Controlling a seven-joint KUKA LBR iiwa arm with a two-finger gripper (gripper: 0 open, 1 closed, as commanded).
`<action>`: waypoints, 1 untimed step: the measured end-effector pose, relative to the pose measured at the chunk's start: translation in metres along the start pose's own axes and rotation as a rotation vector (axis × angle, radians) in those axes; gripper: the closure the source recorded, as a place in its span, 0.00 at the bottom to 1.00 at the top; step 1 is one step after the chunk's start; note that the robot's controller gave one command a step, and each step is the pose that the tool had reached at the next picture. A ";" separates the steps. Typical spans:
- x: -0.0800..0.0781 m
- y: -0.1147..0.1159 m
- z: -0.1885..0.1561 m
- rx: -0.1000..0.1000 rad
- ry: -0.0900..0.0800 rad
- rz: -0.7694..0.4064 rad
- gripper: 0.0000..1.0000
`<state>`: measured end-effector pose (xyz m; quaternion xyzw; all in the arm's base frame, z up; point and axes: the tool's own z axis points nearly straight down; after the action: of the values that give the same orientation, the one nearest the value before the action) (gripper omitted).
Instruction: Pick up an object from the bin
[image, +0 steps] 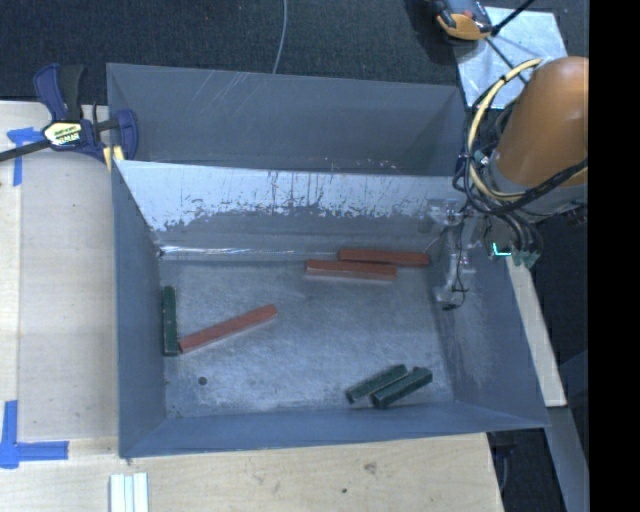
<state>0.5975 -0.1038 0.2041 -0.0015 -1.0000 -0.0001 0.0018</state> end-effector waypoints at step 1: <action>-0.002 0.000 -0.004 0.001 -0.008 -0.002 0.00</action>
Offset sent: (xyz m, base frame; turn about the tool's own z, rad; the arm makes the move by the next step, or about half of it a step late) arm -0.0325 0.0604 -0.1037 -0.0203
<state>0.5991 -0.1035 0.2084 -0.0007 -1.0000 0.0004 -0.0020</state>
